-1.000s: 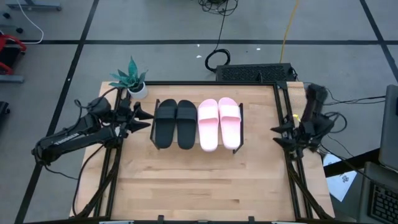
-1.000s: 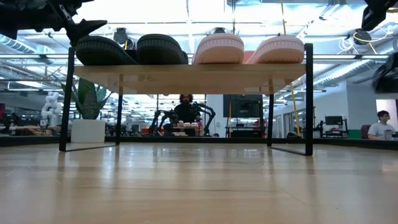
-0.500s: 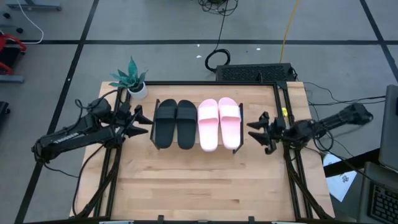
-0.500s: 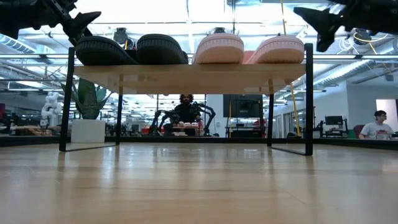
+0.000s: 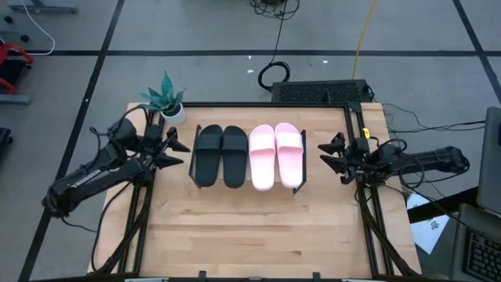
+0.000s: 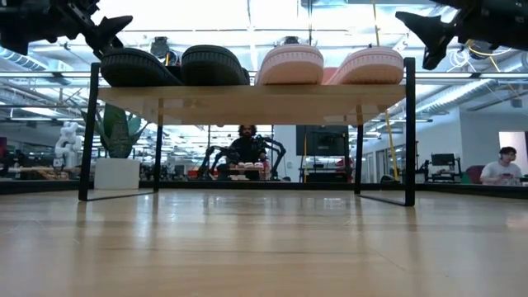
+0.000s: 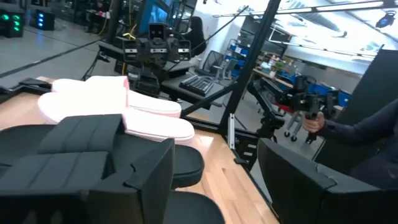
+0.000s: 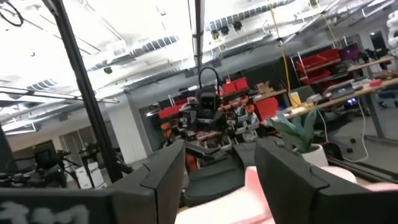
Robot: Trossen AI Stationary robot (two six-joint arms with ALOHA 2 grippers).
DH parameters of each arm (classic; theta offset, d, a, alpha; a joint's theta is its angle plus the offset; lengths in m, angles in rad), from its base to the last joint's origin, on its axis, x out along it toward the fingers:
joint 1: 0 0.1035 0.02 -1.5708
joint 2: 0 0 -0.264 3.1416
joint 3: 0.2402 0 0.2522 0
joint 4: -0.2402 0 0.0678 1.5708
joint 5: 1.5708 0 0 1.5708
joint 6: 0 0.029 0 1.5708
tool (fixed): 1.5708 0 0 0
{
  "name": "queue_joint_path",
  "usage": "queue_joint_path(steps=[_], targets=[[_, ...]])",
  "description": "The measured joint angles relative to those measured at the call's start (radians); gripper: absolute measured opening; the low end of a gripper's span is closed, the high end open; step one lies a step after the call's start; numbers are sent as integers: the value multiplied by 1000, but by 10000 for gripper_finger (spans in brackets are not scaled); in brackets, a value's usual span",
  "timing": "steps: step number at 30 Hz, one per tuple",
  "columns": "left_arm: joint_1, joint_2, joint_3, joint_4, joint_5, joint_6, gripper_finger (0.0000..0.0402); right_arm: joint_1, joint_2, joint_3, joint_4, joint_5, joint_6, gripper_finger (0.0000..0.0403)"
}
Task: Pick and place slides into the shelf
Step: Return to Home Position
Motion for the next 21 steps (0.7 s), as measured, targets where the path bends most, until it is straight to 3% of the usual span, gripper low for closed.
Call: queue_joint_path(steps=[10, 15, 21], targets=[[187, -35, 0, -19, 188, 7, 230, -7, -189, 0, -182, 5, -25, 183], [166, -114, -66, -37, 117, 15, 230, -7, -237, 0, -259, 47, 8, 183], [34, -237, -212, 39, -18, -55, 230, -7, -211, 0, -259, 57, 18, 183]])
